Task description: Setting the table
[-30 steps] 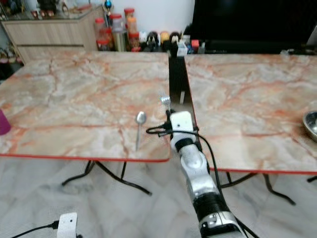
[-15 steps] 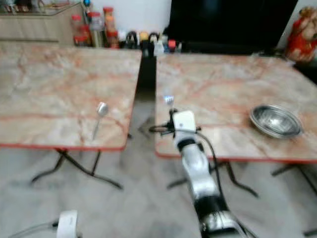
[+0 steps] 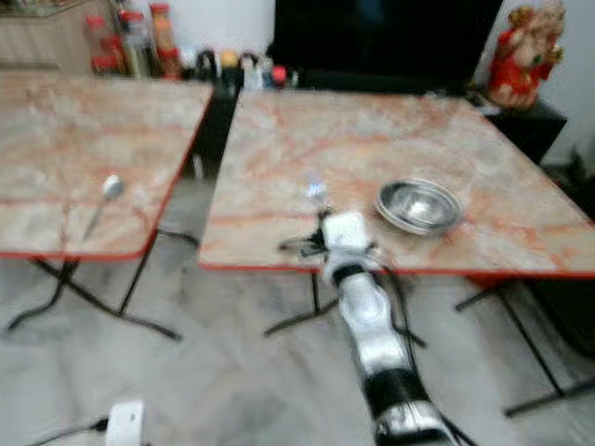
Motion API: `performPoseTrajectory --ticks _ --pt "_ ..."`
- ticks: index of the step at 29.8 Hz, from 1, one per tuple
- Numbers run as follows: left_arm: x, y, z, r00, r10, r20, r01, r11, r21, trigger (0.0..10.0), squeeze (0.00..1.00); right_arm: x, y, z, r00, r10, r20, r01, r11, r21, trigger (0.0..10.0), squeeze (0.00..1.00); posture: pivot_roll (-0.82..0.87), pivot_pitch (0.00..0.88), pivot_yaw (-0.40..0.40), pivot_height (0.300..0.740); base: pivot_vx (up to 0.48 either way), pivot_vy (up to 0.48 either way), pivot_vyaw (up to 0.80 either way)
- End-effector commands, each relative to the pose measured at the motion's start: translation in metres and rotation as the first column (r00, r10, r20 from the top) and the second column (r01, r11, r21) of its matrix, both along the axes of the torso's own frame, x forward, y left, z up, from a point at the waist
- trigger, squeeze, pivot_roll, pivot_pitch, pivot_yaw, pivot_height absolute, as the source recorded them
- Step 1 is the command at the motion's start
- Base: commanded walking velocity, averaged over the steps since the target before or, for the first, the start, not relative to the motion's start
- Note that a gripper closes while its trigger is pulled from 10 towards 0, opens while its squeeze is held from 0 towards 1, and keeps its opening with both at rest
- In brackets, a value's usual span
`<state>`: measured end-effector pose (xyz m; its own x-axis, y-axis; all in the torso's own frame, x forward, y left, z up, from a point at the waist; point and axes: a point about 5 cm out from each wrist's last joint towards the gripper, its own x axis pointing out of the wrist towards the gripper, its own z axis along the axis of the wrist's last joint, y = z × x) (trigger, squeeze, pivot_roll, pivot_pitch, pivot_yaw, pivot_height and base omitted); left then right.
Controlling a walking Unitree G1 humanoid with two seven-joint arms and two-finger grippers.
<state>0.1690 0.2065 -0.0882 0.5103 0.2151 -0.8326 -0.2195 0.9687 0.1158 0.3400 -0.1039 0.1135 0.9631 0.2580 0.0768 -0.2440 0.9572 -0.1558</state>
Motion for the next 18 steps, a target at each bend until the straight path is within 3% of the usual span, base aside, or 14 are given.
performPoseTrajectory --ticks 1,18 --pt "0.0019 -0.0043 0.0000 1.000 -0.017 -0.001 0.017 1.000 -0.009 10.0 0.00 0.0032 -0.0089 0.0061 1.000 -0.023 0.018 0.023 1.000 -0.006 10.0 0.00 -0.02 0.000 -0.022 0.719 0.000 -0.469 0.00" --pt "0.0028 -0.0042 0.0004 1.000 -0.016 0.001 0.016 1.000 -0.005 10.0 0.00 0.0024 -0.0091 0.0043 1.000 -0.027 0.008 0.027 1.000 -0.005 10.0 0.00 -0.03 0.000 -0.019 0.719 0.000 -0.468 0.00"
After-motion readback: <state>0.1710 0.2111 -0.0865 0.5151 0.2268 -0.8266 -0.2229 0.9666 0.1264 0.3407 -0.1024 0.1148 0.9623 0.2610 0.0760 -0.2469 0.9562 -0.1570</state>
